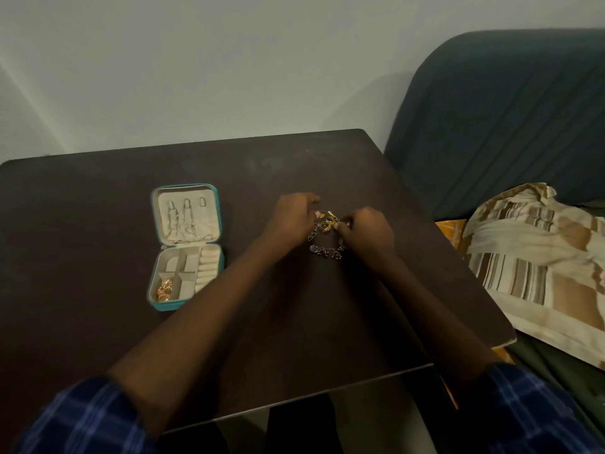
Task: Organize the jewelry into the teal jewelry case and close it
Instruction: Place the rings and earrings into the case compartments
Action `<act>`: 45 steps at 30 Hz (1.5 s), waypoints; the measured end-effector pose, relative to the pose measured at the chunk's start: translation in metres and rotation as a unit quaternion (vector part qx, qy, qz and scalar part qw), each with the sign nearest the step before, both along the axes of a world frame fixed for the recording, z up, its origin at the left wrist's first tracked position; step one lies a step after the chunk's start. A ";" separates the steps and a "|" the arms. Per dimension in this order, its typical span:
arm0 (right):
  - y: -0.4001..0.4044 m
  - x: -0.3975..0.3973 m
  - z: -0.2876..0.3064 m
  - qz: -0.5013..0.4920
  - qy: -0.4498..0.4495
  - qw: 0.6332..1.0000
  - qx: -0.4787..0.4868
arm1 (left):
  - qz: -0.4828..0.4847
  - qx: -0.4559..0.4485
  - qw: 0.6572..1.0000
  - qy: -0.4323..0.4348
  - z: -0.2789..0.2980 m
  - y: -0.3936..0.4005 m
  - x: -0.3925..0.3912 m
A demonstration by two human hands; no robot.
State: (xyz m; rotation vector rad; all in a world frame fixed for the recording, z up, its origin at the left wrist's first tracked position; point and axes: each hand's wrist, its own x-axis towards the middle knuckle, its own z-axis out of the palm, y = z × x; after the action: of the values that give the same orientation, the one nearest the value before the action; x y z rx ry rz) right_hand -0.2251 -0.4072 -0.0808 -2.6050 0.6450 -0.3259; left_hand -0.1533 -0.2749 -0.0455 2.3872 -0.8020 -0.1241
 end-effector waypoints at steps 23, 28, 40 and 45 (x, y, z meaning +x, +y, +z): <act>-0.030 -0.022 0.012 0.032 -0.159 0.944 0.286 | -0.103 0.142 0.983 -0.052 -0.017 -0.053 0.029; -0.027 -0.035 0.024 0.038 -0.175 0.901 0.394 | -0.080 0.052 0.995 -0.038 -0.018 -0.046 0.023; 0.000 -0.044 0.057 0.046 -0.211 0.808 0.548 | -0.065 -0.307 0.897 0.310 0.031 0.007 -0.021; 0.033 -0.046 0.070 0.074 -0.213 0.775 0.590 | -0.046 -0.363 0.864 0.347 0.045 0.045 -0.030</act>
State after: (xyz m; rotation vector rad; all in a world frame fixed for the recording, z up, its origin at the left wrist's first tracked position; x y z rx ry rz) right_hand -0.2710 -0.3745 -0.0109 -1.2803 0.2884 -0.2979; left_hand -0.1830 -0.2295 -0.0001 1.4235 -0.4786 -0.5737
